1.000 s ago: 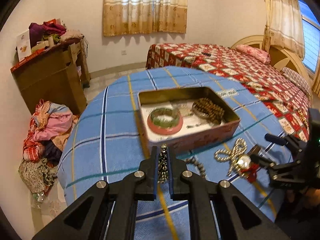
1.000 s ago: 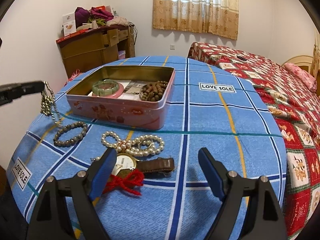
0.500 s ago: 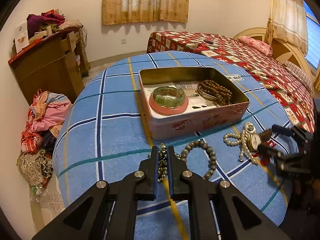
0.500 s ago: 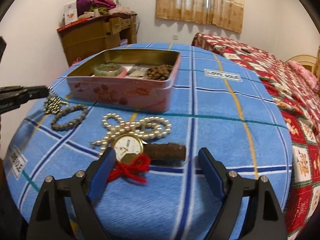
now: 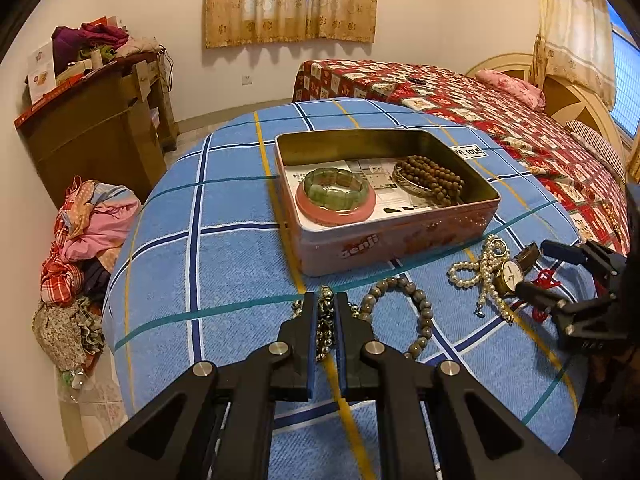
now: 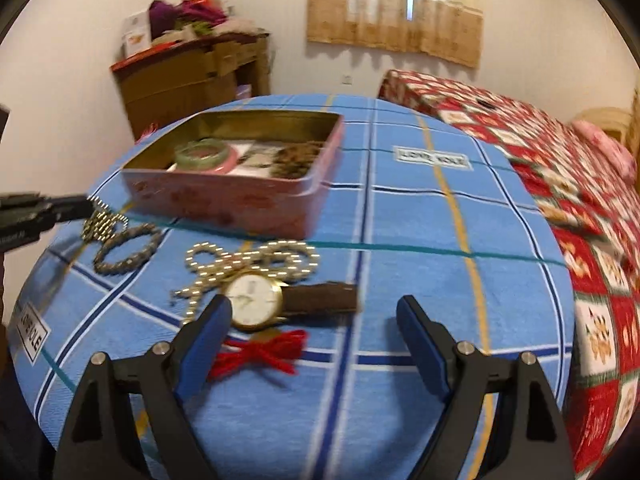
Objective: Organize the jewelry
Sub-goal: 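Grasp the gold wristwatch with the right tool while the left tool holds the bead chain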
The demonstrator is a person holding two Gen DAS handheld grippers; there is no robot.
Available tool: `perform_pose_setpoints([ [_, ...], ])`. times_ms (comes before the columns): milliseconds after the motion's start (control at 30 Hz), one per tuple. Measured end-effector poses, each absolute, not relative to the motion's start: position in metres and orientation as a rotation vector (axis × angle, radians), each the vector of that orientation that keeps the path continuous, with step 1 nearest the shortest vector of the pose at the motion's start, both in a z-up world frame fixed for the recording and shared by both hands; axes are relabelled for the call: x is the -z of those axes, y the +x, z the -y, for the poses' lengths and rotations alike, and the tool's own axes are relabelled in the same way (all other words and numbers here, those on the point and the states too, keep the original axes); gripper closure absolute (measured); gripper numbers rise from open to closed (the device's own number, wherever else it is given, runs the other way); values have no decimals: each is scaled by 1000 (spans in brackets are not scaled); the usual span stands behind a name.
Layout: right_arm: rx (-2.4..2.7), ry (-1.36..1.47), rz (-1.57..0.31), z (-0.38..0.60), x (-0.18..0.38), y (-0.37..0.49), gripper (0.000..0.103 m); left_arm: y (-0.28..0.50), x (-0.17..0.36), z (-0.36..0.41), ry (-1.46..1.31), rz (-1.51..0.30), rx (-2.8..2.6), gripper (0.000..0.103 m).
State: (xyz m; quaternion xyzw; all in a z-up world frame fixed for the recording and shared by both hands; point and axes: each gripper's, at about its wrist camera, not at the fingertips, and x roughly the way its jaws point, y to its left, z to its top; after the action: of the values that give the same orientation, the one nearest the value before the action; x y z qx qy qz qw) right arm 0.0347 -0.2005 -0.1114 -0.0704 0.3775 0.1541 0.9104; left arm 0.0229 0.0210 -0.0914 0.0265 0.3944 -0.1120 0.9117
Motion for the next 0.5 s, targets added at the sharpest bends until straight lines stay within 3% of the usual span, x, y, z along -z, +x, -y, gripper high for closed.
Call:
perform_pose_setpoints([
  [267,-274,-160,-821,202,116,56,18,23,92,-22,50,-818,233,96],
  [400,-309,-133,-854,210,116,61,39,23,93,-22,50,-818,231,96],
  [500,-316,-131,-861,214,114,59,44,23,93,-22,50,-818,232,96],
])
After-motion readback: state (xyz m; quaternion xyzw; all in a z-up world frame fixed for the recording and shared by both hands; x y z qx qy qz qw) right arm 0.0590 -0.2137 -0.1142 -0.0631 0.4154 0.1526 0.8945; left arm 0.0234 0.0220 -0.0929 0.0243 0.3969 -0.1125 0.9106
